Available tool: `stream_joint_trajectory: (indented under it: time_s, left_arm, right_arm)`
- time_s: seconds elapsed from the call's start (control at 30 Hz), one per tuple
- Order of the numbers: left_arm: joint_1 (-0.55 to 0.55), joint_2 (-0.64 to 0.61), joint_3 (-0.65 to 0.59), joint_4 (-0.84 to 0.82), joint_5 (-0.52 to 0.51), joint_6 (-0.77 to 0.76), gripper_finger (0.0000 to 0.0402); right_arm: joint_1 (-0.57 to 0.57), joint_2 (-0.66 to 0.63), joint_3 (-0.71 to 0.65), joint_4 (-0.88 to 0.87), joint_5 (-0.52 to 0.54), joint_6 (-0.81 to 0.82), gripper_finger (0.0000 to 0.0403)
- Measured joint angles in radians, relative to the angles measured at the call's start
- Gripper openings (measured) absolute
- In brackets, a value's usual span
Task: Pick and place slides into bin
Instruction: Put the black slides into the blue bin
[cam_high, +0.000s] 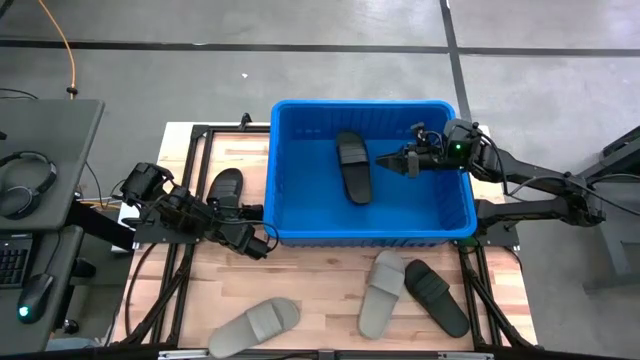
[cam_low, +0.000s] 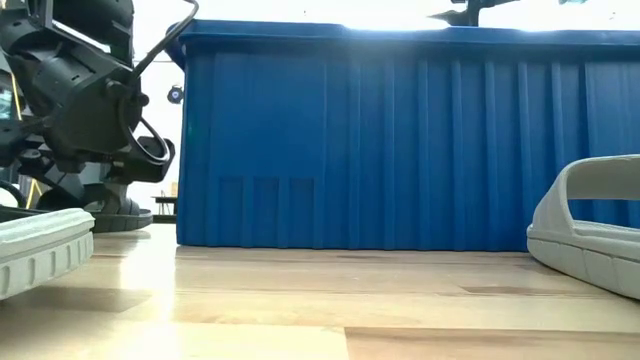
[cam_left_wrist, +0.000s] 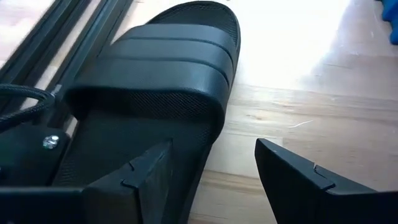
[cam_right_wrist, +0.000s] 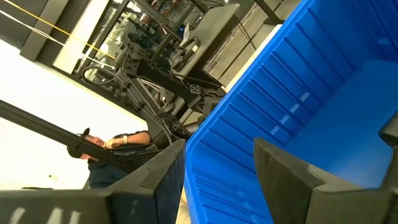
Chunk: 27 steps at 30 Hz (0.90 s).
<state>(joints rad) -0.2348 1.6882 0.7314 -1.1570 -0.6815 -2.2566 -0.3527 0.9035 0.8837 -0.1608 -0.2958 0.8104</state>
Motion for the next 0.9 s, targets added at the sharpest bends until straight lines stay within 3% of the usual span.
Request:
stream_joint_trajectory:
  time_s: [0.6,0.9]
  left_arm:
    - [0.001,0.0,-0.039,0.083,-0.048,0.056,0.0216]
    - [0.108,0.0,-0.04,0.094,-0.053,0.123,0.0216]
  right_arm:
    - [0.0,0.0,0.0,0.0,0.036,0.001,0.0179]
    - [0.0,0.0,0.0,0.0,0.061,0.028,0.0179]
